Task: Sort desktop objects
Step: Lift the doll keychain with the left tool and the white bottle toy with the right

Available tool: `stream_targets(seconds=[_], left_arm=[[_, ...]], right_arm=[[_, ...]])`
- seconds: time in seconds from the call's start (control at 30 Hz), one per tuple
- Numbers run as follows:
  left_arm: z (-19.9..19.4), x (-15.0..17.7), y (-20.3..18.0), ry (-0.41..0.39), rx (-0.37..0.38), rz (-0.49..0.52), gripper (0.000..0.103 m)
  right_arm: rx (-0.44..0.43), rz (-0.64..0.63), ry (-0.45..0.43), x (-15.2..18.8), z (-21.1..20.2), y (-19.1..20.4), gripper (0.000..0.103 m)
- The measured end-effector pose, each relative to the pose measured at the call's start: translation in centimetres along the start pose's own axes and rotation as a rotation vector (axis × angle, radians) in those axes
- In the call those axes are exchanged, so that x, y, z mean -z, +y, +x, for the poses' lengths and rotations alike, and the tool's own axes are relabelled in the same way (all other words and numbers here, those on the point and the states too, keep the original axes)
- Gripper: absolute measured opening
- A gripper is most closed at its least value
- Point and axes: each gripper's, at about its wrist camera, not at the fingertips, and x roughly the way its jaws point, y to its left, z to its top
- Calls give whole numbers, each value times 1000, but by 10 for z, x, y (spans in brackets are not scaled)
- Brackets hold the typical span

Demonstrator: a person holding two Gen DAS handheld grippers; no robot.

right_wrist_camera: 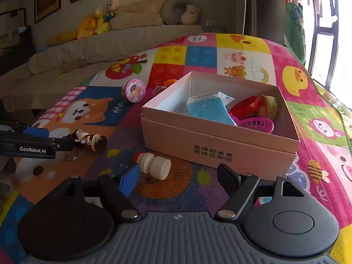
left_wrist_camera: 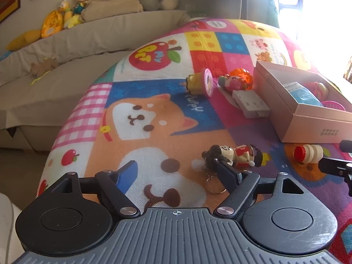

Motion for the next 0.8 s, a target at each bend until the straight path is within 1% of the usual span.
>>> stream_targets(seconds=[0.07, 0.17, 0.23, 0.27, 0.3, 0.37, 0.47, 0.63, 0.73, 0.77, 0.8], left_arm=[[-3, 1, 1, -1, 24, -6, 89], [-8, 3, -2, -4, 87, -7, 92], [-11, 3, -8, -8, 118, 8, 94], [-12, 3, -11, -12, 130, 15, 94], [-12, 2, -14, -12, 144, 19, 95], [-11, 0, -20, -7, 168, 18, 95], [-3, -2, -30, 11, 185, 22, 96], [24, -6, -48, 58, 177, 35, 96], [35, -9, -58, 63, 173, 51, 96], [38, -9, -63, 57, 162, 68, 95], [40, -10, -66, 55, 153, 79, 91]], right_arm=[[-16, 7, 32, -3, 10, 5, 78], [-26, 33, 63, -8, 26, 11, 77], [-18, 51, 84, -10, 37, 14, 66], [-30, 59, 98, -11, 40, 14, 57], [-26, 58, 94, -11, 41, 15, 48], [-32, 50, 92, -11, 39, 15, 47], [-17, 57, 87, -7, 30, 6, 47], [41, 40, 92, 9, 8, -15, 47], [75, 29, 88, 18, -6, -25, 47], [86, 26, 86, 21, -10, -27, 47], [94, 24, 85, 23, -13, -29, 47]])
